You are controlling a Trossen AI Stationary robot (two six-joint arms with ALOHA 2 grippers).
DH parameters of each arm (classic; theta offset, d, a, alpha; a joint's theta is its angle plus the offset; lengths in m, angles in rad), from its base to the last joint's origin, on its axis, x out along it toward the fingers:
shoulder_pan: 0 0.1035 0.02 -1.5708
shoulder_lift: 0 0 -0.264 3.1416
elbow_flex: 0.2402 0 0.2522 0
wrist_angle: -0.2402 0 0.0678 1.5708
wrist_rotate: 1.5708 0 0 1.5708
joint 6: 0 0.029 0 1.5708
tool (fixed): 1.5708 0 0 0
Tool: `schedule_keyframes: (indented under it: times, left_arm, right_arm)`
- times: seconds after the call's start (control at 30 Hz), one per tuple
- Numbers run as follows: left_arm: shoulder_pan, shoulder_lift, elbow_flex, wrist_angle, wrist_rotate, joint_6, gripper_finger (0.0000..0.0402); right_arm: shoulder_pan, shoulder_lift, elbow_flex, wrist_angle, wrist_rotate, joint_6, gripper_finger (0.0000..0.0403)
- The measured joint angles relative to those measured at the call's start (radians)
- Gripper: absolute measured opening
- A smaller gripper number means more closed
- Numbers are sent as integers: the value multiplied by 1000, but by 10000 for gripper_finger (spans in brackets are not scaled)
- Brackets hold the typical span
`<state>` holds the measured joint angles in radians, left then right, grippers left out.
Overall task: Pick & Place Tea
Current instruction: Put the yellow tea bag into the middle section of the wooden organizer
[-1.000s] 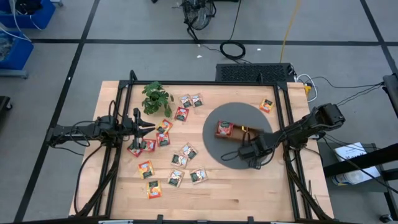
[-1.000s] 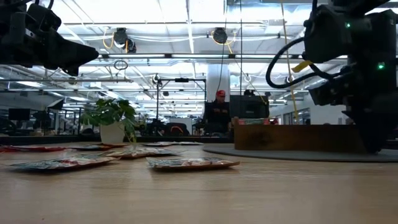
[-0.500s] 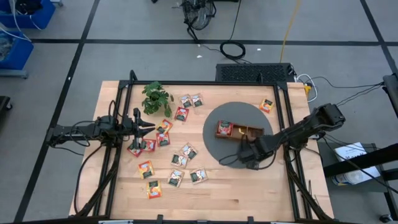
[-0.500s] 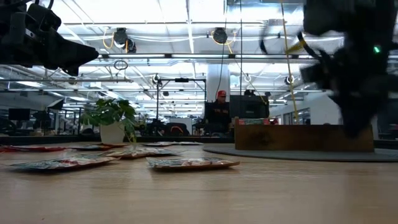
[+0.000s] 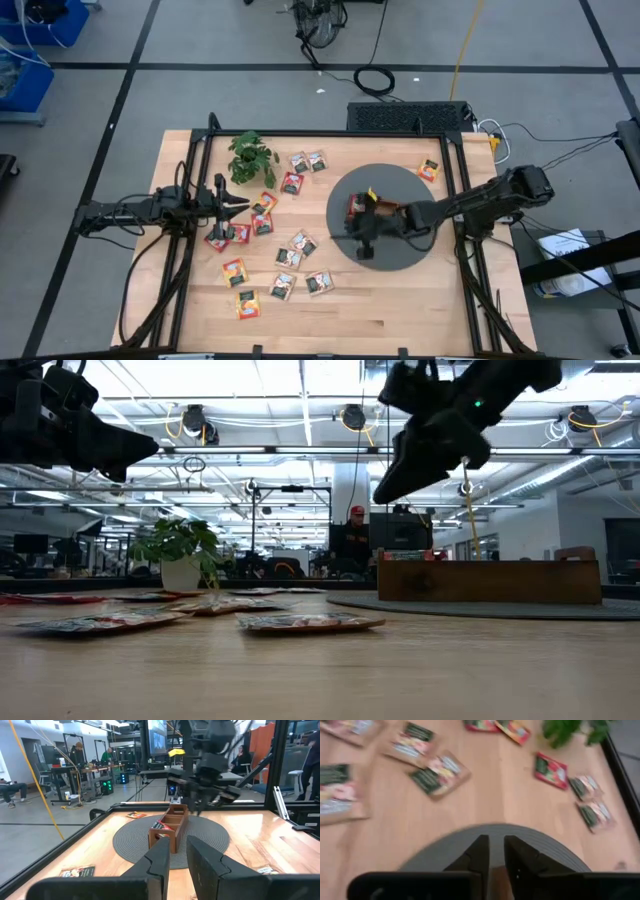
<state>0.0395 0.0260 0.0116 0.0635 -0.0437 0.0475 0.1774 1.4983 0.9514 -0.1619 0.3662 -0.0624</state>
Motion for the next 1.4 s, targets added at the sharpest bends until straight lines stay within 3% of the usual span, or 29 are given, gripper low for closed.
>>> schedule_keyframes:
  times: [0.17,0.33,0.57,0.77,0.97,1.17,1.4]
  left_arm:
    - [0,0,0,0,0,0,72]
    - [0,0,0,-1,0,0,72]
    - [0,0,0,0,0,0,72]
    - [0,0,0,-1,0,0,72]
    - [0,0,0,0,0,0,72]
    - [0,0,0,0,0,0,72]
    - [0,0,0,0,0,0,72]
  right_arm:
    - [-20,-114,-2,-91,-4,22,81]
    - [-25,-361,-45,-204,23,29,80]
    - [-91,-865,-343,-219,108,64,62]
    - [-143,-1170,-524,-139,53,1,47]
    - [-165,-1269,-528,-119,2,45,32]
    - [-166,-1269,-616,-20,183,115,19]
    - [-166,-1269,-758,115,181,66,13]
